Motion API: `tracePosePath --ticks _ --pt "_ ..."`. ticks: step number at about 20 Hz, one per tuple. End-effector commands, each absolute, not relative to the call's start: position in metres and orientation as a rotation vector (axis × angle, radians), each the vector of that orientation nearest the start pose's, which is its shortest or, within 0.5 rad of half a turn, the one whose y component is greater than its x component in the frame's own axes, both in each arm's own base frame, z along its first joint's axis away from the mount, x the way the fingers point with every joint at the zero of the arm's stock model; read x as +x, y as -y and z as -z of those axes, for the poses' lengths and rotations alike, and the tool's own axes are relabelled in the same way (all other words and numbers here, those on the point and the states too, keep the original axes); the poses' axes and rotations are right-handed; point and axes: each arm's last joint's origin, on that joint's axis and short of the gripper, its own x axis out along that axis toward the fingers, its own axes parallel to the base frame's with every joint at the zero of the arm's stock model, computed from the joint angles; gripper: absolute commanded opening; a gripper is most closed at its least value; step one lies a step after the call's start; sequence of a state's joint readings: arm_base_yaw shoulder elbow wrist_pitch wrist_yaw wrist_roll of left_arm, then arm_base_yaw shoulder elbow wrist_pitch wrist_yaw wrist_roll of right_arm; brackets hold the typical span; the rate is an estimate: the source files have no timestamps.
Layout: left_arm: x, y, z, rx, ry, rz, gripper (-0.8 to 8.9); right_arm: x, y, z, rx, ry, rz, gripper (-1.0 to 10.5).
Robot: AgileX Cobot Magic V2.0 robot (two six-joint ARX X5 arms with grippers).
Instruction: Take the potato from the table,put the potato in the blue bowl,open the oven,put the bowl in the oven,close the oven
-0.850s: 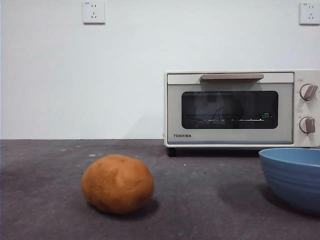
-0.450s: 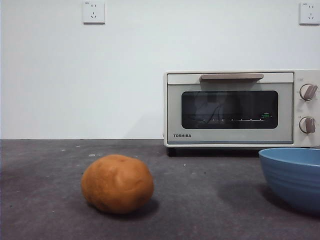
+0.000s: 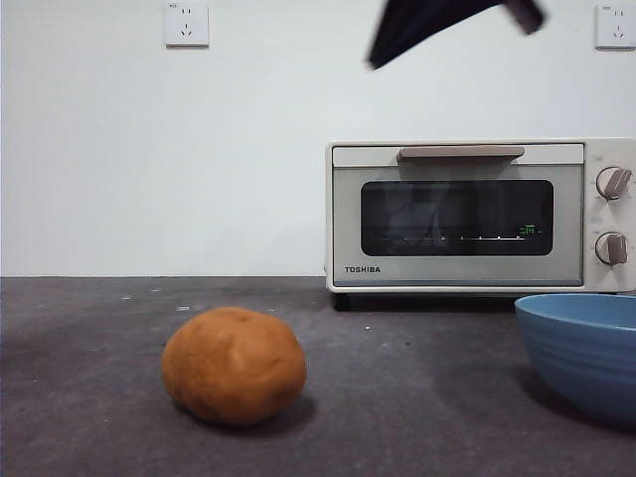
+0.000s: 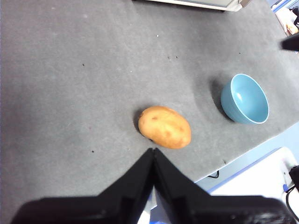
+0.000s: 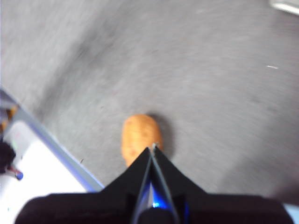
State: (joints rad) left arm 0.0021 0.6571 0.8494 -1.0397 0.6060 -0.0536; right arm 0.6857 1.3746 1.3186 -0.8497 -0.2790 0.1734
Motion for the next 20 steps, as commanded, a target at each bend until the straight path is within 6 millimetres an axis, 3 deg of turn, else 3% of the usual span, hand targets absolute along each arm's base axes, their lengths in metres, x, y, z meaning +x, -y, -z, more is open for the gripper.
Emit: tracePosePath --ticks 1,5,8,12,13,20 --pt "0.100 0.016 -0.303 -0.282 -0.824 0.559 -0.05 0.212 -0.204 -0.326 -0.128 -1.021 -0.847 0.0" --pt "0.099 0.016 -0.303 -0.274 -0.830 0.562 -0.05 0.219 -0.246 -0.300 -0.244 -1.089 -0.876 0.3" --pt "0.099 0.016 -0.302 -0.241 -0.822 0.577 -0.05 0.224 -0.271 -0.273 -0.305 -1.158 -0.893 3.1" --pt "0.101 0.016 -0.302 -0.213 -0.822 0.589 -0.05 0.231 -0.286 -0.245 -0.392 -1.199 -0.835 7.5" --pt "0.102 0.016 -0.301 -0.214 -0.827 0.590 -0.05 0.233 -0.287 -0.240 -0.412 -1.208 -0.833 8.0" --pt "0.112 0.016 -0.297 -0.224 -0.869 0.589 -0.05 0.232 -0.300 -0.214 -0.451 -1.275 -0.882 7.9"
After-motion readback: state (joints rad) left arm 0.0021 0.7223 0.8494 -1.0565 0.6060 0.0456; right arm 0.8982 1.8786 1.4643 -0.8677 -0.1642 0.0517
